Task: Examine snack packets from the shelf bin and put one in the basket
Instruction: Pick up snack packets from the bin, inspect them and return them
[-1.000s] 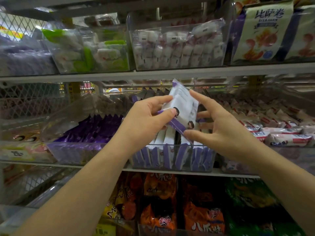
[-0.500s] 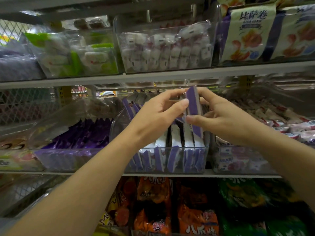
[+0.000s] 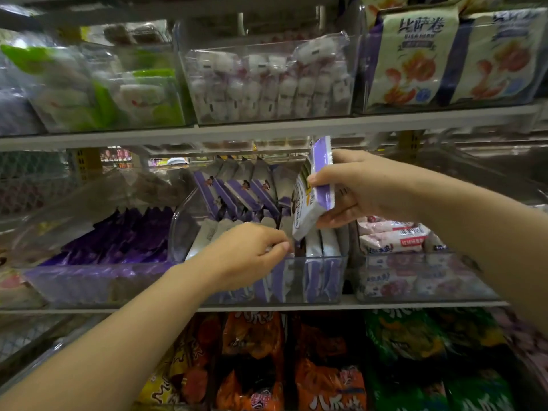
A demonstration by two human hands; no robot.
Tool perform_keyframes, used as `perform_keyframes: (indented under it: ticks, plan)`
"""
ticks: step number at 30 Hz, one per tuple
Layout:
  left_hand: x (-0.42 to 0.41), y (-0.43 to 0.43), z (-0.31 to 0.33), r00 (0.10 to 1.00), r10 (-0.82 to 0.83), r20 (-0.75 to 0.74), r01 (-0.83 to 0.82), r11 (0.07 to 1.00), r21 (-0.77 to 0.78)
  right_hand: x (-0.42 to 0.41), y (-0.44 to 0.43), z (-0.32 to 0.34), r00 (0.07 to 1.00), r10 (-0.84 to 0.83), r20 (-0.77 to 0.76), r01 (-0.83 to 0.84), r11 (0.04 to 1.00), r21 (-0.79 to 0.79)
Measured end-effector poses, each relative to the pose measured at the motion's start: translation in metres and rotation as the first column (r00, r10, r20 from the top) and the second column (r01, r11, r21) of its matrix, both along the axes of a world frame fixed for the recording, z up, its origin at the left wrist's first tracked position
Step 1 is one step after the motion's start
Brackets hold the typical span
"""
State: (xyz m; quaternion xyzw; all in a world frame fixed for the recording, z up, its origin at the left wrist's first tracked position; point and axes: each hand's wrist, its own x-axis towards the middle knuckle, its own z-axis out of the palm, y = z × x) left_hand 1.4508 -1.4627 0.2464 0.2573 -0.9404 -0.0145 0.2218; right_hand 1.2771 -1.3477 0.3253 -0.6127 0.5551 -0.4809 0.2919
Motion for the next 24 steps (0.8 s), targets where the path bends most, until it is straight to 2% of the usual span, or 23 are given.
perform_keyframes:
  ticks: [4,6,7,9,10,11,14,17,21,24]
  plan:
    - [0.012,-0.009,-0.005,1.0,0.003,-0.01,-0.004,1.0,-0.007,0.011,-0.015,-0.006,0.996,-0.035,-0.08,0.042,0.995,0.094]
    - [0.014,-0.01,-0.009,1.0,-0.01,-0.026,0.01,1.0,-0.006,0.014,-0.023,-0.012,0.967,-0.086,-0.242,0.105,0.992,0.064]
    - [0.014,-0.01,-0.011,0.999,-0.016,-0.037,0.016,1.0,-0.005,0.015,-0.027,-0.015,0.904,-0.129,-0.409,0.145,0.989,0.009]
    - [0.015,-0.011,-0.013,0.998,-0.019,-0.061,0.019,1.0,-0.005,0.017,-0.034,-0.022,0.636,-0.252,-0.73,0.187,0.967,-0.171]
    - [0.015,-0.011,-0.015,0.997,-0.018,-0.073,0.017,1.0,-0.009,0.018,-0.038,-0.027,0.516,-0.313,-0.797,0.171,0.95,-0.262]
    - [0.015,-0.012,-0.015,0.997,-0.015,-0.081,0.015,1.0,-0.011,0.019,-0.041,-0.032,0.461,-0.345,-0.818,0.146,0.938,-0.313]
    - [0.016,-0.012,-0.017,0.997,-0.01,-0.083,0.009,1.0,-0.006,0.019,-0.047,-0.039,0.437,-0.396,-0.808,0.102,0.914,-0.393]
    - [0.017,-0.012,-0.018,0.997,-0.012,-0.076,0.012,1.0,-0.005,0.016,-0.047,-0.044,0.36,-0.454,-0.815,0.08,0.885,-0.458]
    - [0.016,-0.013,-0.018,0.996,-0.013,-0.085,0.013,1.0,-0.003,0.017,-0.044,-0.054,0.222,-0.417,-0.881,0.036,0.907,-0.42]
    - [0.017,-0.013,-0.02,0.995,-0.019,-0.095,0.017,1.0,-0.016,0.014,-0.039,-0.053,0.182,-0.312,-0.932,0.045,0.95,-0.309]
